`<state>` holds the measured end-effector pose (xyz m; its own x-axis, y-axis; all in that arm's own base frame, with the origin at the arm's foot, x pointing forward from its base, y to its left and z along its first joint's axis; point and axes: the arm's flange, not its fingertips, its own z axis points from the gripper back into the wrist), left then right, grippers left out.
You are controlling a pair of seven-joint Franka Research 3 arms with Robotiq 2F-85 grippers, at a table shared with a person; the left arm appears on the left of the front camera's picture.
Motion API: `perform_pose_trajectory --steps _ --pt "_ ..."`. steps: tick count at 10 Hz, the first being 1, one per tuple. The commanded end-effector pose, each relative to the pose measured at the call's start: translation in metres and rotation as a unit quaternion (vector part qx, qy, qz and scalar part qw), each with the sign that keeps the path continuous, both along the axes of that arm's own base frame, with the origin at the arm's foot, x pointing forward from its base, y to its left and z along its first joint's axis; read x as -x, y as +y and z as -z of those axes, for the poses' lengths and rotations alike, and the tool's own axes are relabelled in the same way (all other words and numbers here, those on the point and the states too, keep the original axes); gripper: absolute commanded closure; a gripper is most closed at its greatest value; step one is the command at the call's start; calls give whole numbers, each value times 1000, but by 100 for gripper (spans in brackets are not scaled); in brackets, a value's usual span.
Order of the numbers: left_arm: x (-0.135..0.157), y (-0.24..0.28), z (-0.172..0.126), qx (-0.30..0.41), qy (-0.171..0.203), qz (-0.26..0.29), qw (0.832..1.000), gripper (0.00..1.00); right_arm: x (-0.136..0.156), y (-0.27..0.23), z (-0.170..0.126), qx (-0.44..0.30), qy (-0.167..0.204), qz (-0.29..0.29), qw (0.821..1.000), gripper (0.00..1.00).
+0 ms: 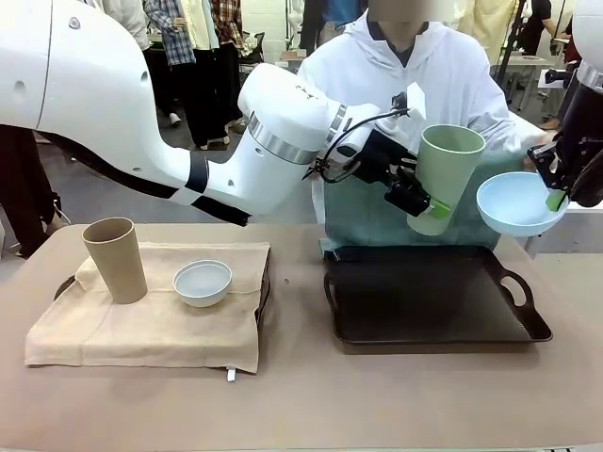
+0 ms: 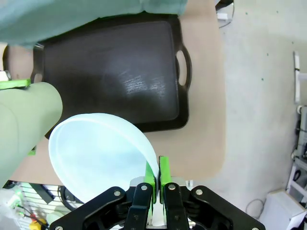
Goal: Set up a tray with a mat and arrange the tableware.
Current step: Place the Picnic Bowl and Reusable plastic cup back onto the Handle tray in front of the human's position.
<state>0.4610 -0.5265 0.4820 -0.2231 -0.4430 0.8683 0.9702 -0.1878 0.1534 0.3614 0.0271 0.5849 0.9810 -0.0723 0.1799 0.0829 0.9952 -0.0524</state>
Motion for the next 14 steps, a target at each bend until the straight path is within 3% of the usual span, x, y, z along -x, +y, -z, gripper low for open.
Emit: perform_pose_trajectory --steps 1,14 --pt "2 5 -1 3 -2 8 1000 100 -3 -1 0 -1 0 -4 1000 100" --pt "2 5 -1 3 -2 8 1000 100 -3 -1 0 -1 0 -4 1000 100"
